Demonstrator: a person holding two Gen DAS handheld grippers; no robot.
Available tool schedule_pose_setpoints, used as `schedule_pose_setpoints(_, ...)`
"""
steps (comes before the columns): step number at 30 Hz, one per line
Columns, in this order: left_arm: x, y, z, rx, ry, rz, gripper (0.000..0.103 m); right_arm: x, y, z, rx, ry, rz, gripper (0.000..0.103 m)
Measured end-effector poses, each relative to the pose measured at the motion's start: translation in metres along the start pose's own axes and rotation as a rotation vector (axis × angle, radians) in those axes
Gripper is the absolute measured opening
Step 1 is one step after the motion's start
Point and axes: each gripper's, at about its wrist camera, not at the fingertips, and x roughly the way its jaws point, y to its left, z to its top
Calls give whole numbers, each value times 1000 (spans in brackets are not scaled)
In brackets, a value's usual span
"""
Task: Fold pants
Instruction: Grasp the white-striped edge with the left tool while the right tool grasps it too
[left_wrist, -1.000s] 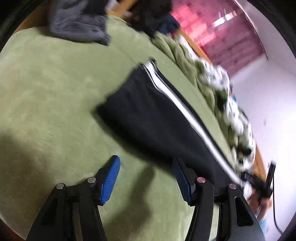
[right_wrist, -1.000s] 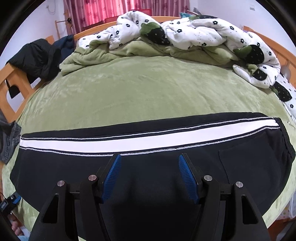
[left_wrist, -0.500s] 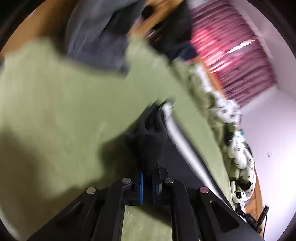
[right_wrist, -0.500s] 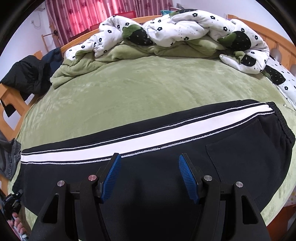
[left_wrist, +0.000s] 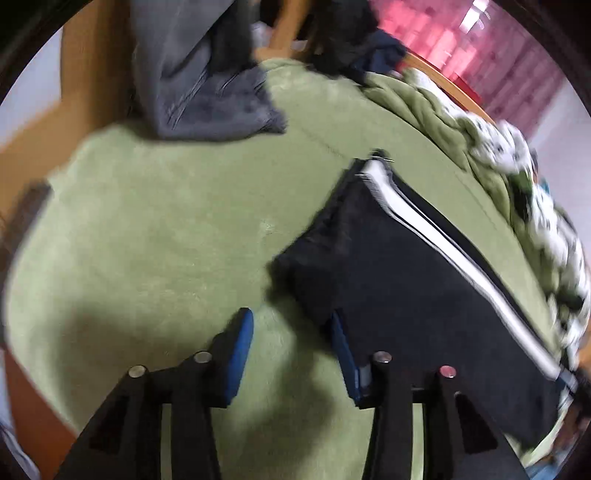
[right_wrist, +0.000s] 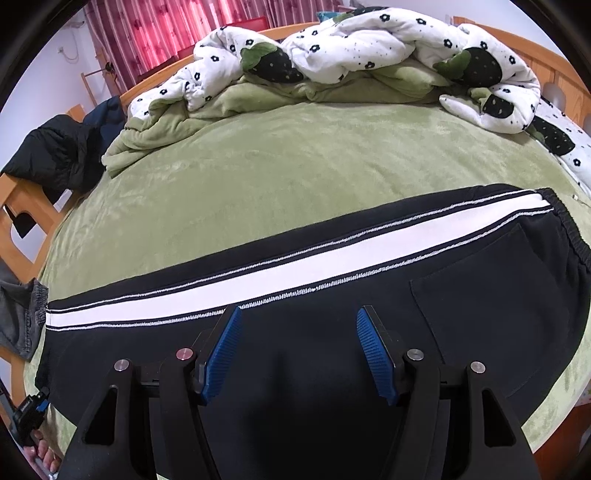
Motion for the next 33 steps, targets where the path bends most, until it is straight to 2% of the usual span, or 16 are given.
schedule_pose_setpoints(4,-26,-34,3,167,-5,-64,42,7,9,1,-89,-4,-26,63)
schedule_pose_setpoints(6,-31,-46,12,204,-24,-63,47,6,15,3,-135,-32,-41,63)
schedule_pose_setpoints(9,-28,-65,32,257,-76,-38,50,6,26,13,-197,-51,-1,59)
schedule_pose_setpoints(11,-18,-75,50,251,-97,-1,50,10,37,23,-248,-61,24,59)
schedule_pose_setpoints(15,17,-81,91,193,-95,-23,50,31,63,43,-363,-68,75,55)
schedule_pose_setpoints(18,49,-87,117,195,-81,-34,50,52,79,52,-442,-57,111,53)
schedule_pose_setpoints(22,85,-92,138,209,-29,-50,50,80,92,50,-552,-37,132,51)
schedule_pose_setpoints(26,113,-100,150,247,-3,-6,50,102,93,46,-591,-5,169,47)
schedule_pose_setpoints(28,120,-102,150,251,7,-3,45,109,93,45,-610,13,177,47)
schedule_pose_setpoints(30,128,-104,150,251,35,-12,30,116,95,42,-632,33,183,46)
schedule_pose_setpoints(33,129,-105,147,271,31,-11,27,126,100,34,-684,84,175,33)
